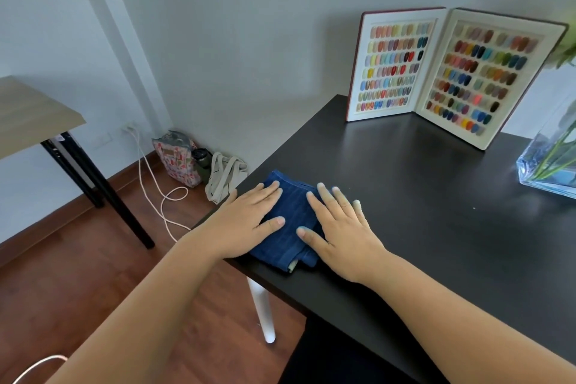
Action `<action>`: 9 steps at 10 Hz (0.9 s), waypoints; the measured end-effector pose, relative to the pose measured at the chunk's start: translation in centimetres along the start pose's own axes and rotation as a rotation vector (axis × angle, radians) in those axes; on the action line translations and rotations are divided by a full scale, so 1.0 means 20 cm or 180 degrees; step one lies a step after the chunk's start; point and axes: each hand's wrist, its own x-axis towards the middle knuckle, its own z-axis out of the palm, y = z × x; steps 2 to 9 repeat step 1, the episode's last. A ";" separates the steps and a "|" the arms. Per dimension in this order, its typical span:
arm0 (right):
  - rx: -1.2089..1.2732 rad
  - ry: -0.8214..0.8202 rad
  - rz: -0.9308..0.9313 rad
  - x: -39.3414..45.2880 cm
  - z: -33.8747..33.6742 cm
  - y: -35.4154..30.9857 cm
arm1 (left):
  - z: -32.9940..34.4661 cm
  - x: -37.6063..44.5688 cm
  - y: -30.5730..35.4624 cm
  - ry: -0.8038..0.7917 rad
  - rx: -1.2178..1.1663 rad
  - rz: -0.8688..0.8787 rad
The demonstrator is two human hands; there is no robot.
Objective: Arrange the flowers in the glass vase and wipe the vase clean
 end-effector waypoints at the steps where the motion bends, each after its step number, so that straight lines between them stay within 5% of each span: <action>1: 0.1210 0.0722 0.0102 -0.10 -0.13 0.03 | -0.03 0.02 0.12 0.0427 -0.0217 0.0147; 9: 0.1210 0.0722 0.0102 -0.10 -0.13 0.03 | -0.03 0.02 0.12 0.0427 -0.0217 0.0147</action>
